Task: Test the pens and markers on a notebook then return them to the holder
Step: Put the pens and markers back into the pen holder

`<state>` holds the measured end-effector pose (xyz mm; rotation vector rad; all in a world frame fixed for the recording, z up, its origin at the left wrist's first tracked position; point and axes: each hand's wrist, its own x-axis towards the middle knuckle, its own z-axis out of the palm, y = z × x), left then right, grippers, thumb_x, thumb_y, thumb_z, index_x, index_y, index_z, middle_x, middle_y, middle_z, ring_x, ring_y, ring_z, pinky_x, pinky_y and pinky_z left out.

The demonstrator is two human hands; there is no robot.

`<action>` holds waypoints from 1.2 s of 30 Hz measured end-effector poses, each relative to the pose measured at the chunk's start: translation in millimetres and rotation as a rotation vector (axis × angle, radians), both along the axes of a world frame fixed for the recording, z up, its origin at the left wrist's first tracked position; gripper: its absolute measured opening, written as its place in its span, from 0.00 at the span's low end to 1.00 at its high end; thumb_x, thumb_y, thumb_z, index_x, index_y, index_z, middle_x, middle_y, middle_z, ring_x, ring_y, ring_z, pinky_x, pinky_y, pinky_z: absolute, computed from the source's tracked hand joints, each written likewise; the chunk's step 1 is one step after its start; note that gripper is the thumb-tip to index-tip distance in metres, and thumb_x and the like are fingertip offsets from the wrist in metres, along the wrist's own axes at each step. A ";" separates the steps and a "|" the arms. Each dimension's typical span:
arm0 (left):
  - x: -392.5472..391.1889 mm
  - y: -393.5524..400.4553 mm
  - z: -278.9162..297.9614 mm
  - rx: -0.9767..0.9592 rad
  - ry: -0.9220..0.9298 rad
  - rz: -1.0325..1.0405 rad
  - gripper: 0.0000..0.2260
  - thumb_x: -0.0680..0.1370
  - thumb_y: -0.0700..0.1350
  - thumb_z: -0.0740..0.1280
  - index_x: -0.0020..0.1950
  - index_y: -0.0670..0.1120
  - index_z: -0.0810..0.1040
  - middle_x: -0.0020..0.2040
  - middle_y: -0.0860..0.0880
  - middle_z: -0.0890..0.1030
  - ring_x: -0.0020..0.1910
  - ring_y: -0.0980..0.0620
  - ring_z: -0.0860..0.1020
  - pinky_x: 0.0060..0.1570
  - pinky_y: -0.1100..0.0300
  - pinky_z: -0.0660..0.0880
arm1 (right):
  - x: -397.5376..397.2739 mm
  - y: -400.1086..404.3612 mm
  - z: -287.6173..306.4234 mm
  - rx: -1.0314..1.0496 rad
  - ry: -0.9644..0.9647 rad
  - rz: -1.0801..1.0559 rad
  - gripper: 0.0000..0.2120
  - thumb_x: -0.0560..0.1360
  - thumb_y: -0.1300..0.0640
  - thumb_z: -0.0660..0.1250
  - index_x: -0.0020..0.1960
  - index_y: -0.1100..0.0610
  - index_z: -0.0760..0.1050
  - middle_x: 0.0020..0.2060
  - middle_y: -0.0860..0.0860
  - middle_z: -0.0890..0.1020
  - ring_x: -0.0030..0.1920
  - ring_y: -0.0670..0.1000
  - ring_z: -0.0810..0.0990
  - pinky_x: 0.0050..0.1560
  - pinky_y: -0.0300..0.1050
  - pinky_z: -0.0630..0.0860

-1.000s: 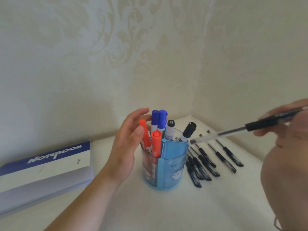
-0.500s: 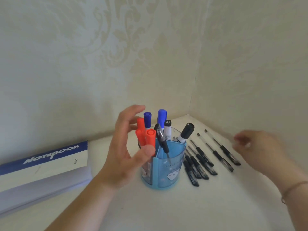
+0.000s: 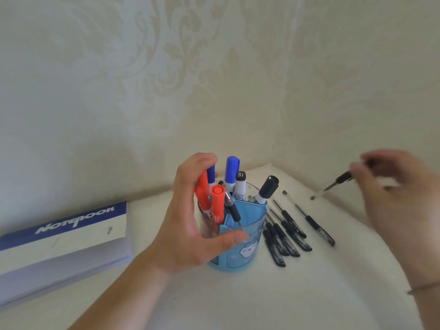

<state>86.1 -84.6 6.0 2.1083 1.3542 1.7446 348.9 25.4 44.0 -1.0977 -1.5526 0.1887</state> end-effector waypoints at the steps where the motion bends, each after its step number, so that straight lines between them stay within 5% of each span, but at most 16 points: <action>1: 0.1 0.2 -1.5 -0.021 -0.019 -0.013 0.44 0.62 0.49 0.78 0.72 0.46 0.59 0.69 0.47 0.63 0.66 0.42 0.70 0.62 0.57 0.71 | -4.3 -5.5 4.9 0.113 0.171 0.089 0.04 0.76 0.51 0.67 0.51 0.44 0.75 0.43 0.40 0.78 0.43 0.44 0.78 0.38 0.31 0.72; 3: -0.4 0.7 -4.3 -0.064 -0.046 -0.012 0.47 0.61 0.45 0.81 0.73 0.49 0.57 0.67 0.43 0.65 0.64 0.40 0.71 0.61 0.51 0.73 | -10.7 -16.8 10.9 0.164 0.395 0.256 0.18 0.78 0.46 0.63 0.59 0.58 0.74 0.46 0.48 0.77 0.45 0.48 0.77 0.39 0.32 0.72; 6: -0.2 0.4 -5.0 -0.091 -0.054 0.003 0.48 0.61 0.43 0.81 0.73 0.51 0.56 0.60 0.35 0.69 0.67 0.41 0.70 0.63 0.53 0.71 | -23.2 -45.1 13.0 0.194 0.455 0.391 0.43 0.77 0.36 0.60 0.61 0.79 0.63 0.47 0.61 0.74 0.42 0.50 0.78 0.42 0.32 0.72; 8: 0.5 -0.5 -4.3 -0.081 -0.045 0.000 0.48 0.61 0.42 0.81 0.73 0.51 0.56 0.63 0.37 0.67 0.66 0.43 0.71 0.63 0.56 0.71 | -41.1 -65.8 10.2 0.265 0.477 0.465 0.38 0.78 0.41 0.63 0.60 0.79 0.61 0.46 0.59 0.75 0.41 0.52 0.80 0.40 0.36 0.75; 12: -0.1 -0.4 -4.2 -0.049 -0.011 0.016 0.48 0.60 0.42 0.81 0.73 0.49 0.56 0.58 0.38 0.68 0.60 0.48 0.72 0.61 0.63 0.67 | -63.5 -82.5 1.7 0.344 0.378 0.622 0.10 0.77 0.59 0.67 0.55 0.61 0.72 0.47 0.57 0.79 0.45 0.56 0.82 0.39 0.46 0.79; 15: -0.1 0.0 -2.0 -0.028 0.005 0.023 0.48 0.60 0.43 0.81 0.73 0.46 0.56 0.66 0.41 0.64 0.58 0.44 0.72 0.59 0.58 0.70 | -61.2 -74.3 1.7 0.242 0.073 0.576 0.08 0.75 0.56 0.67 0.53 0.47 0.78 0.51 0.48 0.81 0.49 0.48 0.81 0.42 0.40 0.77; 19: -0.3 0.2 -0.7 0.001 0.010 -0.004 0.47 0.62 0.46 0.80 0.72 0.42 0.56 0.71 0.49 0.59 0.60 0.43 0.72 0.59 0.56 0.71 | -43.8 -56.0 3.7 -0.001 0.073 0.478 0.08 0.75 0.57 0.69 0.45 0.43 0.80 0.33 0.45 0.82 0.30 0.49 0.77 0.29 0.40 0.73; 22: 0.7 -0.3 -0.5 0.013 0.007 -0.021 0.44 0.63 0.48 0.76 0.72 0.42 0.56 0.70 0.50 0.59 0.65 0.42 0.69 0.62 0.59 0.68 | -33.7 -34.5 -7.7 -0.340 -0.488 0.225 0.08 0.72 0.52 0.69 0.35 0.43 0.77 0.29 0.43 0.80 0.29 0.44 0.76 0.32 0.39 0.75; 25: 2.1 0.3 1.0 0.020 0.016 -0.017 0.43 0.64 0.49 0.75 0.71 0.40 0.57 0.70 0.47 0.59 0.68 0.46 0.67 0.65 0.63 0.63 | -36.8 -33.6 -20.1 -0.610 -1.020 0.170 0.12 0.67 0.38 0.68 0.36 0.46 0.77 0.36 0.42 0.79 0.39 0.44 0.78 0.39 0.44 0.76; 31: 1.6 0.8 0.0 0.013 0.014 -0.023 0.42 0.64 0.49 0.75 0.72 0.42 0.57 0.70 0.46 0.59 0.69 0.46 0.66 0.66 0.63 0.63 | -38.6 -40.3 -19.3 -0.593 -1.091 0.116 0.08 0.70 0.44 0.67 0.44 0.46 0.78 0.43 0.44 0.78 0.47 0.49 0.79 0.43 0.42 0.76; 36: 1.0 0.3 0.2 0.019 0.016 -0.024 0.43 0.63 0.49 0.75 0.72 0.43 0.57 0.70 0.47 0.59 0.67 0.43 0.68 0.65 0.62 0.64 | -21.4 -26.8 -6.9 -0.576 -0.895 0.091 0.07 0.67 0.45 0.69 0.36 0.48 0.75 0.36 0.44 0.78 0.37 0.46 0.77 0.37 0.43 0.75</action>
